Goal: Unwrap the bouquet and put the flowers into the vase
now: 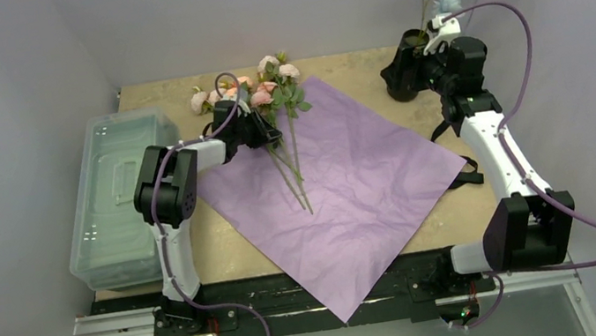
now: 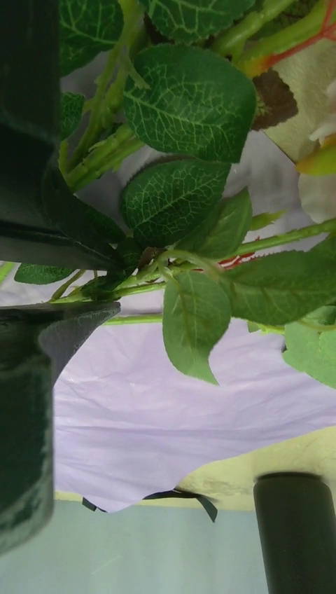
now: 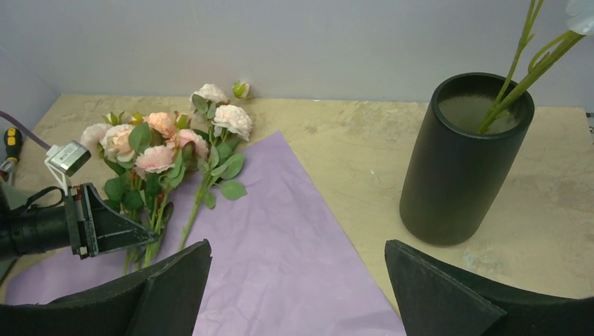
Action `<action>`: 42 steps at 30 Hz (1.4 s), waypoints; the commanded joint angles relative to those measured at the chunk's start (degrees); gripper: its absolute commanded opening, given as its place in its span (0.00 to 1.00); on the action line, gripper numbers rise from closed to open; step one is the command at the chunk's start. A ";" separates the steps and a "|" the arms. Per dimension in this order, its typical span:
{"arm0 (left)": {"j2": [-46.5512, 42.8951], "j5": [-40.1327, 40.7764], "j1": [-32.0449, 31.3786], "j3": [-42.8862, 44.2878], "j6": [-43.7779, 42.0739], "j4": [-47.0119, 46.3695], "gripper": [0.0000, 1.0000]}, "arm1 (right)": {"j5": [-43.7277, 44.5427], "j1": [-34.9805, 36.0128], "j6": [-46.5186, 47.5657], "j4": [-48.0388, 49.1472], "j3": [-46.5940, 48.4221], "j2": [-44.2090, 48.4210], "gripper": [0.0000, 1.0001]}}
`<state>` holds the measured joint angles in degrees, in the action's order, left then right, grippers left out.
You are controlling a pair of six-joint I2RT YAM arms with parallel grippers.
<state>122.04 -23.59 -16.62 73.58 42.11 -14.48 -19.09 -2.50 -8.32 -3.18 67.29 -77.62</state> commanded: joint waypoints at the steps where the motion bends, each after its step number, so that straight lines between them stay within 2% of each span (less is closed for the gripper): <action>1: -0.87 -2.95 -0.04 1.65 2.57 -3.63 0.18 | -1.12 0.31 0.05 0.84 3.23 -0.70 0.98; 5: -3.20 -4.23 0.35 0.67 4.48 -5.10 0.01 | -1.83 0.38 -0.47 0.83 3.87 -1.12 0.98; 6: -4.03 -4.38 0.36 0.52 4.69 -5.38 0.00 | -2.02 0.39 -0.47 0.66 3.97 -1.13 0.98; 11: -8.36 -5.33 0.45 0.27 4.40 -6.37 0.00 | -4.84 0.47 -0.47 0.25 4.45 -1.16 0.98; 16: -13.01 -7.08 0.52 -0.75 3.39 -9.23 0.00 | -11.86 0.74 -0.60 -0.76 5.79 -2.20 0.98; 26: -19.83 -16.93 0.37 -1.74 1.22 -16.65 0.00 | -25.54 6.45 -2.98 -0.15 8.85 -5.72 0.96; 33: -21.85 -27.40 -1.93 -1.33 3.70 -23.84 0.00 | -33.15 9.68 -9.14 1.53 12.63 -9.65 0.94; 36: -22.20 -30.69 -3.82 -0.87 6.08 -26.72 0.00 | -35.32 11.10 -13.49 5.63 12.69 -10.31 0.93; 42: -23.57 -34.52 -8.07 0.39 3.76 -26.65 0.00 | -40.59 12.33 -24.77 14.61 13.30 -12.15 0.86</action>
<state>102.13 -52.86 -22.44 71.88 46.94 -36.62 -53.98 9.30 -23.83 2.50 77.71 -89.60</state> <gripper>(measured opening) 0.021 0.881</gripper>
